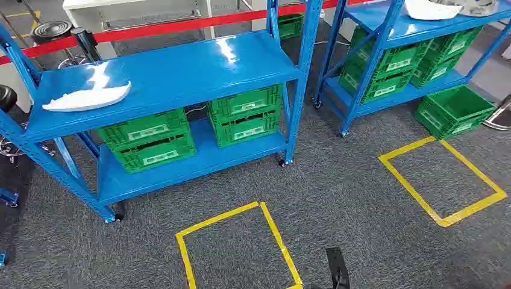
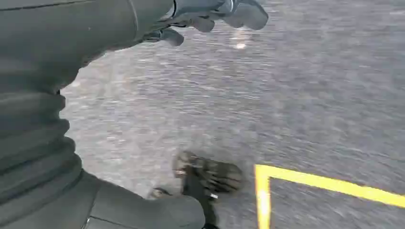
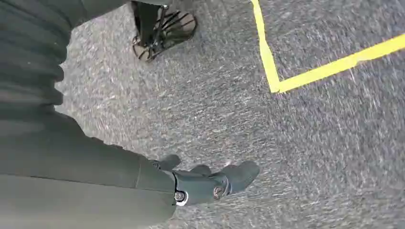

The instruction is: Take the parts from the cabinet and place them on the table.

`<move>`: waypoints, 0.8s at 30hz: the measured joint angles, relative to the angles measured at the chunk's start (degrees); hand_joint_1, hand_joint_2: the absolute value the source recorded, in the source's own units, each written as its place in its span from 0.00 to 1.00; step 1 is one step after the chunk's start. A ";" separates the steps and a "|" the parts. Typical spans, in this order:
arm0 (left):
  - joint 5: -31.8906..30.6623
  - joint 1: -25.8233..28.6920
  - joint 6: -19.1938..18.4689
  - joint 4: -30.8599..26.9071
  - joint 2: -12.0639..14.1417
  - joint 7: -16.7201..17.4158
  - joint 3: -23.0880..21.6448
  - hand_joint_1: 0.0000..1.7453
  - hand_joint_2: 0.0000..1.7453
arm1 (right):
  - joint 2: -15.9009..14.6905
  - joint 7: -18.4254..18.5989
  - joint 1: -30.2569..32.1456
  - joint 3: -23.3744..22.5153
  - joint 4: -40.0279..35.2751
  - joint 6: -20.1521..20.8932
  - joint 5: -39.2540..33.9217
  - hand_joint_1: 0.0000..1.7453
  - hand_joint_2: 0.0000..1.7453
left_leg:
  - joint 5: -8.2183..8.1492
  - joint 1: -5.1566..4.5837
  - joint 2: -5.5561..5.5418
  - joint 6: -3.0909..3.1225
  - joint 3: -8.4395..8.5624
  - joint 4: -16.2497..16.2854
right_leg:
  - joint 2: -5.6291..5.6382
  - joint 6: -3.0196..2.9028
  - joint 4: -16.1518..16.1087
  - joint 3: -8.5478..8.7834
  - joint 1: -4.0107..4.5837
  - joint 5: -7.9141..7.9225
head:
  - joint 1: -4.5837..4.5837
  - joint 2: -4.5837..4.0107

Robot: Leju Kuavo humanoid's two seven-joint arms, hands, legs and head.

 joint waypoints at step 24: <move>4.96 -20.00 0.48 -7.52 -2.10 -18.13 -33.63 0.00 0.00 | 2.10 -3.30 -2.85 -12.97 2.76 1.44 3.56 0.00 1.00 | 0.16 0.00 -0.01 0.00 0.02 0.00 | -0.01 0.09 0.05 0.04 0.01 0.13 | 0.00 0.00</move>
